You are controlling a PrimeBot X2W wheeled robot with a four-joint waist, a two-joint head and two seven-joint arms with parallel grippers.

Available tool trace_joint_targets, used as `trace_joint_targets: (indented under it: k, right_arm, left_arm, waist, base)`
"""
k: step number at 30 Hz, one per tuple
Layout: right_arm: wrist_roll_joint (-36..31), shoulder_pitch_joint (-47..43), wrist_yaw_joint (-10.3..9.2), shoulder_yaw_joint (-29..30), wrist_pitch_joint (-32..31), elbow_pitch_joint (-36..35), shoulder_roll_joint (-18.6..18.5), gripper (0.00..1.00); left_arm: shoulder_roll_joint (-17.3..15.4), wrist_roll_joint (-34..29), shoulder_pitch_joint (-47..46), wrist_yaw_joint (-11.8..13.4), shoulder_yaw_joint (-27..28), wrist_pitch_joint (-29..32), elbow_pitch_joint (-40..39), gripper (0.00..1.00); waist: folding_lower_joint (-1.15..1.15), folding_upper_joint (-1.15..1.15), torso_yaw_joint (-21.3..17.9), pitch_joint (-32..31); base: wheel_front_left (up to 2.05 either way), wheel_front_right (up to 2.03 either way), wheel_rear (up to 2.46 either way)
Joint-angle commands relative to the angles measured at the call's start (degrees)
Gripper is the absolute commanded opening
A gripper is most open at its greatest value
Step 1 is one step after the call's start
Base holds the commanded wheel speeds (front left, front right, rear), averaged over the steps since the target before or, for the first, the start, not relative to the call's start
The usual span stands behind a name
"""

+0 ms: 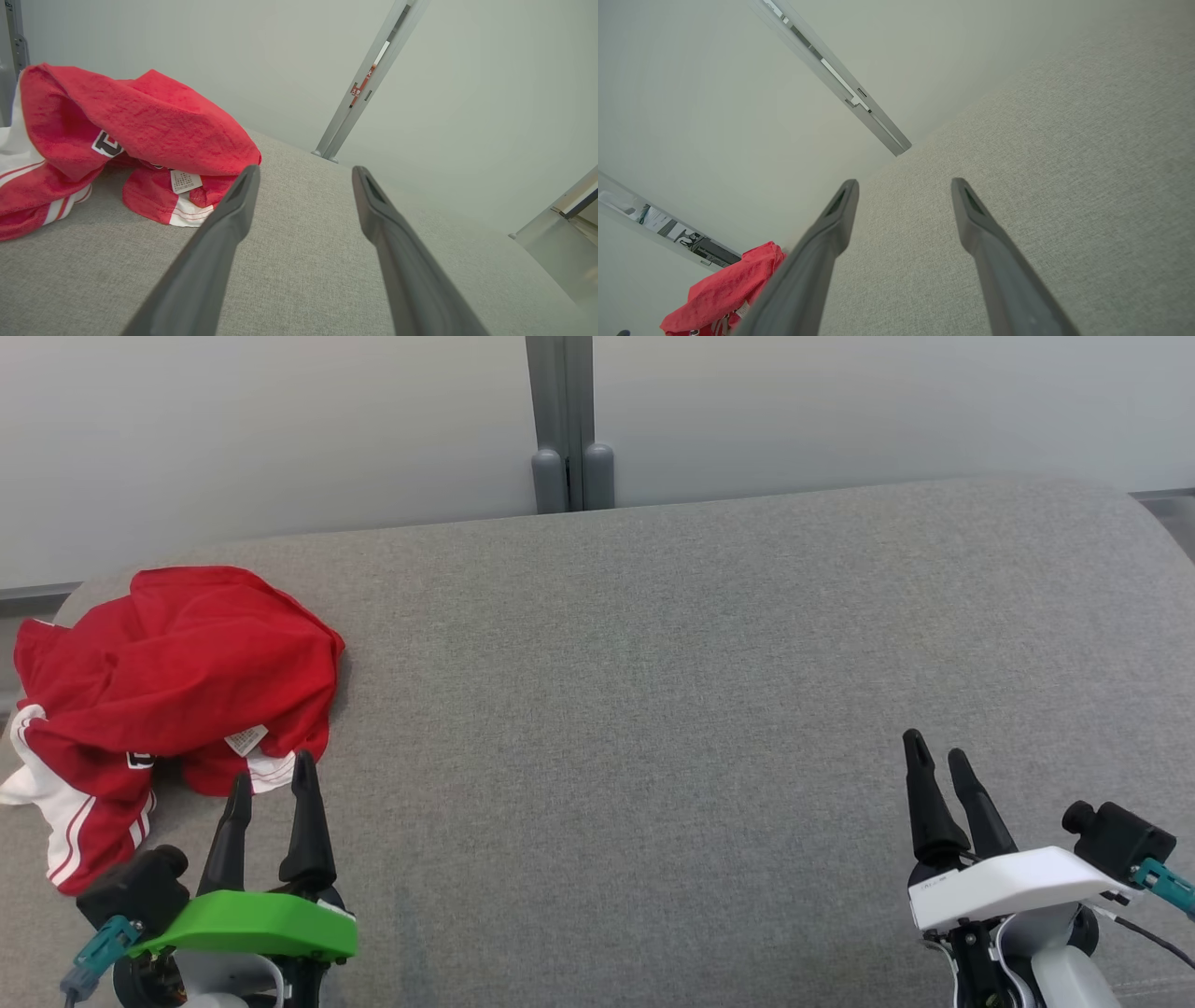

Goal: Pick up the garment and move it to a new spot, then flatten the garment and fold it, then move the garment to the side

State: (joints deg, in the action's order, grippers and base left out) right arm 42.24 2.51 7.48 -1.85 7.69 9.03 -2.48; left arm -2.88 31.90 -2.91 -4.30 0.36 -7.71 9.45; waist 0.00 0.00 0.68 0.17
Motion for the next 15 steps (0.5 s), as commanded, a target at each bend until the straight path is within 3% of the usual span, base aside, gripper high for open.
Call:
trace_joint_targets:
  k: [1, 15]
  right_arm:
    - [-1.8, -0.2, 0.01, -0.3, 0.6, -0.3, -0.3, 1.0]
    - [-11.3, -0.3, 0.01, -0.3, 2.7, 1.1, -0.4, 1.0]
  left_arm:
    - [-0.6, -1.7, 0.2, 0.3, -0.1, -0.6, -0.4, 1.0]
    - [-1.3, -10.8, -0.4, 1.0, -1.8, -2.6, 0.4, 1.0]
  waist:
    - [0.0, 0.0, 0.0, 0.0]
    - [0.0, 0.0, 0.2, 0.0]
  base:
    - [0.0, 0.0, 0.0]
    - [0.0, 0.0, 0.0]
